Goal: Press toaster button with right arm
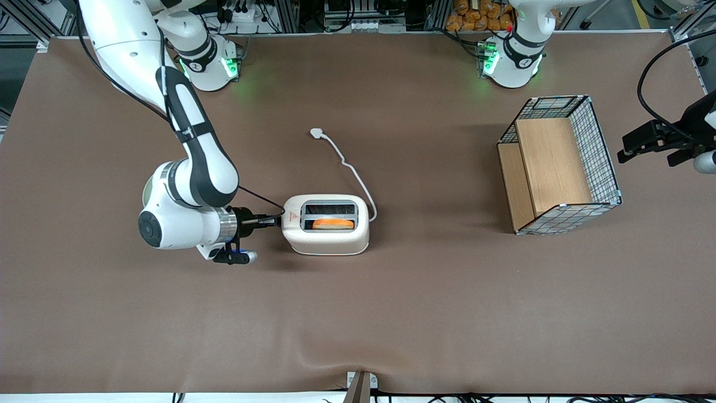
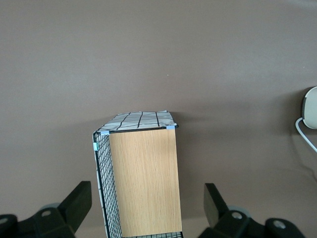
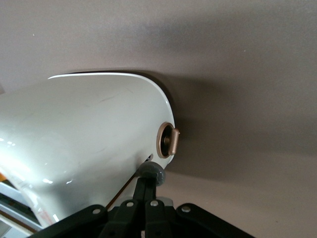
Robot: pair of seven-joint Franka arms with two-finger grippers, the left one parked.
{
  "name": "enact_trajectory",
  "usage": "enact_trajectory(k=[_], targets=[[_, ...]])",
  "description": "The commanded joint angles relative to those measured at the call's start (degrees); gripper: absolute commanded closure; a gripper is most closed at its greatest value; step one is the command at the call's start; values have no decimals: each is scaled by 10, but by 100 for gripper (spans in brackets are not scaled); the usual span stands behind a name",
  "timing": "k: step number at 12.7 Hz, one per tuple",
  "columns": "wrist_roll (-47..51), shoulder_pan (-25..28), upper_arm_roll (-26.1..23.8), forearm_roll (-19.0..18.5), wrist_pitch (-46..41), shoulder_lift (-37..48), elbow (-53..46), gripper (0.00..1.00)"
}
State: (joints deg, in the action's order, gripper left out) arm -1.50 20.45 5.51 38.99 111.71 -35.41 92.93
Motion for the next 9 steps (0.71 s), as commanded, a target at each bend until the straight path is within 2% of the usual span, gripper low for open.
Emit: enact_trajectory(k=[1,9], targets=[[-35,-8,-3,39,10,-19,1,100],[-59,-1,-3,49,63,-38,22,100]])
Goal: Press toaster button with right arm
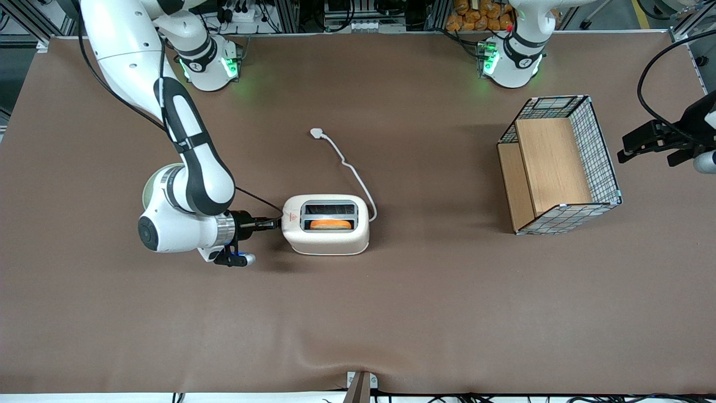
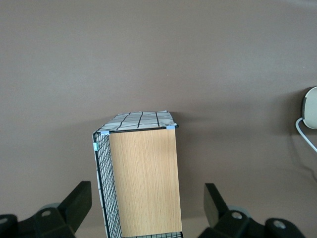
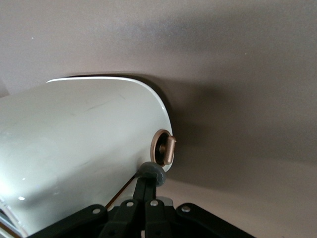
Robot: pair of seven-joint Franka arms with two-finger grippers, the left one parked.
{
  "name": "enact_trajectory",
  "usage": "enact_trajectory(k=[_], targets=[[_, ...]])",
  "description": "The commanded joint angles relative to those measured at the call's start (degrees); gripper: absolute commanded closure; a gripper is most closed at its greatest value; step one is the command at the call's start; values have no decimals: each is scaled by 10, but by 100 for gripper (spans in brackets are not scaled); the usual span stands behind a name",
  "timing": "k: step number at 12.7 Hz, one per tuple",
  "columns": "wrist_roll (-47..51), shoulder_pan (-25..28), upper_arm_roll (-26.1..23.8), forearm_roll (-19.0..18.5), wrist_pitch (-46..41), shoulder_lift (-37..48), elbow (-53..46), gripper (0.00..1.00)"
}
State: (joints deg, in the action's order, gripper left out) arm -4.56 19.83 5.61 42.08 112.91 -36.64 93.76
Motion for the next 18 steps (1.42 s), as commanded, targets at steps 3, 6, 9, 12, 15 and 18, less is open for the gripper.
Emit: enact_trajectory(k=[3,6,9,12,15,18], targets=[[-28,5,-5,20,51,-29,12,100],[-28,2,-4,25,45,-24,12,100],[-24,-1,4,17,8,16,4,100],[-24,-3,47,16,-49,46,-7,100],[-29,-3,97,16,-115,65,-18,0],[-29,-4,134,-41,-148,97,-19,0]])
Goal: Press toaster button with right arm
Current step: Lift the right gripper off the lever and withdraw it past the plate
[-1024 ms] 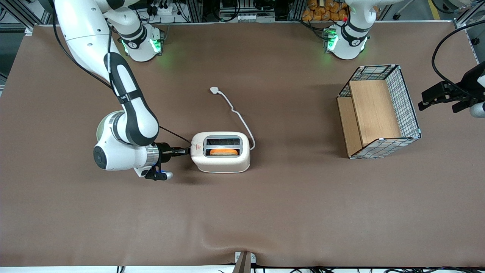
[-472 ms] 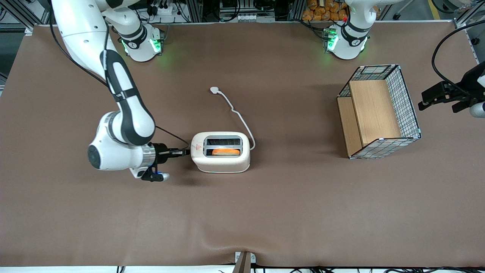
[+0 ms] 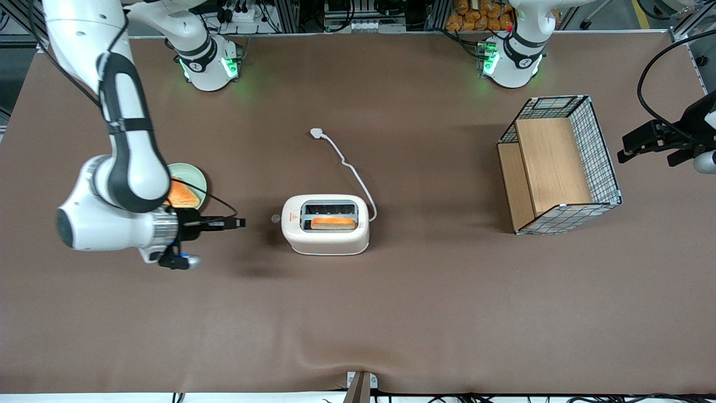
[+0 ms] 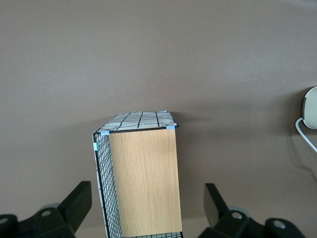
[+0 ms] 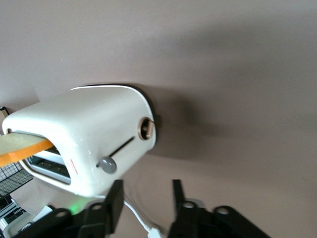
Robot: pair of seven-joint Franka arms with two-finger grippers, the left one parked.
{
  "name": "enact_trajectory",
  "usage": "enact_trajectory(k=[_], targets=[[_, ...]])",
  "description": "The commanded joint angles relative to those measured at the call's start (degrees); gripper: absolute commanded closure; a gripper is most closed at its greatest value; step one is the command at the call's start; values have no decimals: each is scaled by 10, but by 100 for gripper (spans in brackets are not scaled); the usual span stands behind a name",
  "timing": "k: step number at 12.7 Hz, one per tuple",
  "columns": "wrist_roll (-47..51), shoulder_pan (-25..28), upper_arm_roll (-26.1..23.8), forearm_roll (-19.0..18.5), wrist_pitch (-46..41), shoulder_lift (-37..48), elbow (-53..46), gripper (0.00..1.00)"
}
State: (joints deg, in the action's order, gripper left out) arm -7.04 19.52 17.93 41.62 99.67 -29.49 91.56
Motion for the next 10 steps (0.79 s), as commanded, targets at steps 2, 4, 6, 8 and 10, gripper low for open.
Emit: enact_trajectory(k=[2,4,6,8,10], targets=[[-4,-2,20,-109,-18,60,9,0],[-5,-2,43,-170,-36,93,10,0],[-5,-2,48,-252,-36,134,9,0],[-5,-3,61,-305,-36,158,6,0],[-4,-3,79,-314,-44,180,6,0]])
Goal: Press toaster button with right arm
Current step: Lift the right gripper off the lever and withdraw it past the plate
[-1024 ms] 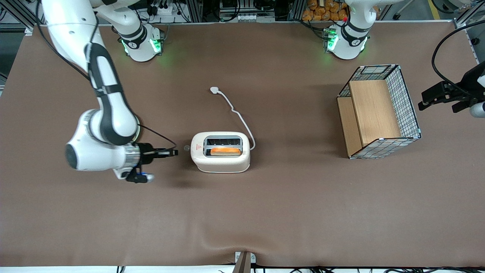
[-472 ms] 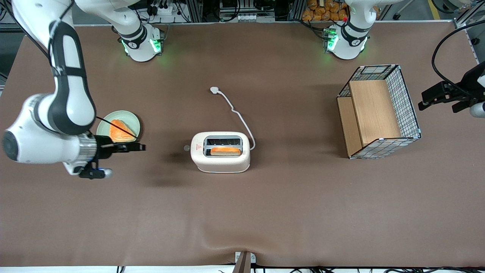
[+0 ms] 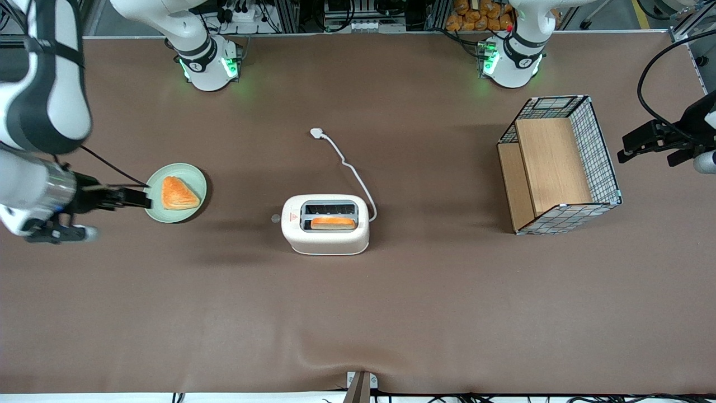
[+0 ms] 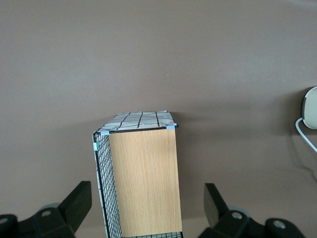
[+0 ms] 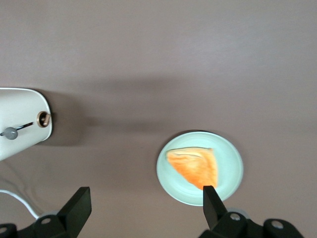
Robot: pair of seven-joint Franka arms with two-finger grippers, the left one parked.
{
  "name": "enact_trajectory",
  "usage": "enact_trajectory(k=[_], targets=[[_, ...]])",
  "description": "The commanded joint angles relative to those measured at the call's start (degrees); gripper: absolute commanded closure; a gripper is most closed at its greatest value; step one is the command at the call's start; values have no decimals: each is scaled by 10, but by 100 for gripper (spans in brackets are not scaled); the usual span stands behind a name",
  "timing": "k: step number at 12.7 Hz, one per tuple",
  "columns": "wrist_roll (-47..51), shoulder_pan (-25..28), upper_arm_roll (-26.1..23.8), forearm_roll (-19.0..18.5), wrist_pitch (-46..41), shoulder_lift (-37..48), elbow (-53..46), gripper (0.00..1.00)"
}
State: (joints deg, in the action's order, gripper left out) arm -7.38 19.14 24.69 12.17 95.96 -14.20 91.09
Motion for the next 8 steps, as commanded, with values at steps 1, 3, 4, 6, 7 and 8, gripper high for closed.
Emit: enact_trajectory(k=[1,3,4,6,7,8], targets=[[-1,1,19,-21,-21,41,10,0],[-1,0,26,-50,-34,73,12,0],[-1,-2,26,-59,-45,78,10,0],[6,-14,19,-63,-67,92,10,0],[7,-25,5,-63,-74,101,11,0],[8,-56,-26,-64,-77,107,12,0]])
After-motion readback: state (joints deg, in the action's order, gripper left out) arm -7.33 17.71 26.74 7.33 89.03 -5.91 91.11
